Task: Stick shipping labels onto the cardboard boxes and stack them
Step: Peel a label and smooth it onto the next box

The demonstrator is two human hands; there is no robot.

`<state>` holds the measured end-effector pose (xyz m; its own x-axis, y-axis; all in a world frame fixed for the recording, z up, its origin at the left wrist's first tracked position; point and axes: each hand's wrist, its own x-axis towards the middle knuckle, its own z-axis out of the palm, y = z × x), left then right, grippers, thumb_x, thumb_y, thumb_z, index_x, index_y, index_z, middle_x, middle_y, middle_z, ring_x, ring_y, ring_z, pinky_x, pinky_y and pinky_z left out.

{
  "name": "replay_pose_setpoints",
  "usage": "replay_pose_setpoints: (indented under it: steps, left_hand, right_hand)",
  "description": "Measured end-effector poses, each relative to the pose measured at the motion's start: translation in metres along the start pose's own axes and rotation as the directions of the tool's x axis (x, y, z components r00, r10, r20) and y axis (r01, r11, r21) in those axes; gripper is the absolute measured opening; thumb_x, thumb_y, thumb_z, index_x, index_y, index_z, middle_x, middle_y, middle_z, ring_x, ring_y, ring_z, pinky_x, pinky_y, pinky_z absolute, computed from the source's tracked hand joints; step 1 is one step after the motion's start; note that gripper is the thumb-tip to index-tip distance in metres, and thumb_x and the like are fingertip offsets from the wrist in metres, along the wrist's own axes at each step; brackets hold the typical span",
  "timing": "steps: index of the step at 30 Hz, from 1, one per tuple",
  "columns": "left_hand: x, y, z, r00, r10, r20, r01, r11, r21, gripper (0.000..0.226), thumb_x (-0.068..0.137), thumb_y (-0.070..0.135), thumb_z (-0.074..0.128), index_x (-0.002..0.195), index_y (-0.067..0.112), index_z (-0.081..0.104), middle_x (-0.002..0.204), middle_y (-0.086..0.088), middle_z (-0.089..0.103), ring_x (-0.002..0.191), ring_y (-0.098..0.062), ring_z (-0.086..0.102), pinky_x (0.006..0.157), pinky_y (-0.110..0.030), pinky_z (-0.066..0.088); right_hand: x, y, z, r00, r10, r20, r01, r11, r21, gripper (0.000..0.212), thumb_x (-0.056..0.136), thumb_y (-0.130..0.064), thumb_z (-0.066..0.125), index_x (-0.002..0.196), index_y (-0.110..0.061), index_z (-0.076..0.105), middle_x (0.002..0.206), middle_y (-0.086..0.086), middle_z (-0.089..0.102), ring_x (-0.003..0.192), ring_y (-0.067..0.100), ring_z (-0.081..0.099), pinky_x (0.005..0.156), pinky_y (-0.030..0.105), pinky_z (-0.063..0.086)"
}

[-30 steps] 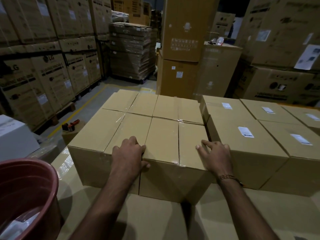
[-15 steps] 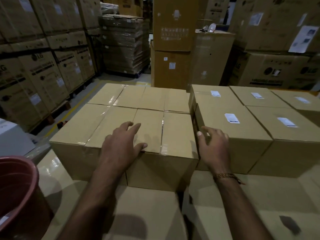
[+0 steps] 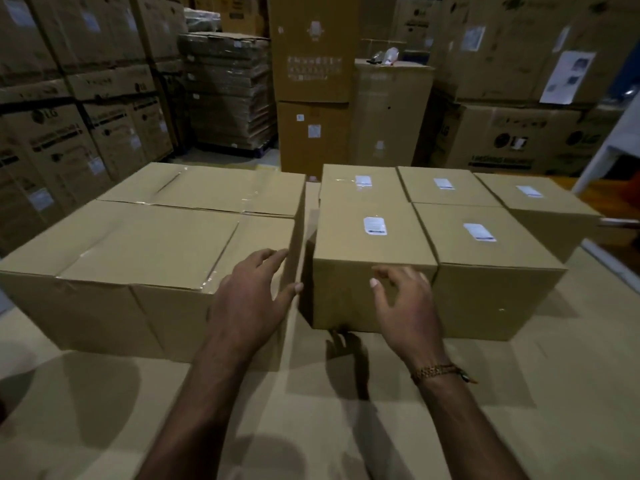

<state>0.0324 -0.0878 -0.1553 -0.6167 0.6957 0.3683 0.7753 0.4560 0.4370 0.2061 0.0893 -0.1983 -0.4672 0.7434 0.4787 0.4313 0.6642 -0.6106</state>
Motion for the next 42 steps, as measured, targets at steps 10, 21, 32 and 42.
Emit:
replay_pose_setpoints:
  steps: [10,21,32,42]
  left_hand:
    - [0.001,0.074,0.034,0.99,0.136,0.046,-0.136,0.991,-0.011,0.067,0.098,0.052,0.066,0.158,0.03,0.046,0.154,0.003,0.051,0.137,-0.019,0.051,0.106,-0.042,0.048]
    - [-0.003,0.124,0.078,0.965,0.251,0.073,-0.245,0.966,-0.085,0.066,0.097,0.052,0.067,0.157,0.032,0.046,0.153,0.007,0.053,0.137,-0.014,0.05,0.11,-0.04,0.047]
    - [0.051,0.112,0.115,1.0,-0.004,-0.017,0.004,1.0,0.024,0.062,0.096,0.055,0.066,0.151,0.029,0.055,0.152,-0.002,0.054,0.139,-0.024,0.048,0.11,-0.046,0.044]
    - [0.08,0.086,0.134,0.983,-0.185,0.012,0.185,0.983,-0.016,0.055,0.1,0.053,0.062,0.149,0.028,0.058,0.16,-0.007,0.046,0.148,-0.029,0.038,0.115,-0.055,0.037]
  right_hand:
    - [-0.009,0.048,-0.079,0.998,0.051,-0.024,-0.054,0.989,-0.141,0.026,0.102,-0.029,0.062,0.124,-0.02,0.072,0.116,-0.003,0.068,0.113,0.02,0.056,0.096,0.039,0.051]
    - [-0.037,0.089,-0.123,0.986,0.161,-0.044,-0.166,0.969,-0.181,0.029,0.104,-0.033,0.059,0.132,-0.03,0.068,0.122,-0.013,0.064,0.116,0.006,0.05,0.093,0.033,0.05]
    - [0.033,0.105,-0.115,0.996,-0.025,0.084,0.039,0.984,-0.171,0.028,0.104,-0.032,0.06,0.129,-0.026,0.068,0.119,-0.007,0.065,0.117,0.014,0.052,0.094,0.04,0.053]
    - [0.09,0.1,-0.054,0.926,-0.144,0.35,0.279,0.884,-0.376,0.061,0.098,-0.049,0.066,0.154,-0.031,0.048,0.154,0.005,0.047,0.147,0.028,0.033,0.117,0.044,0.034]
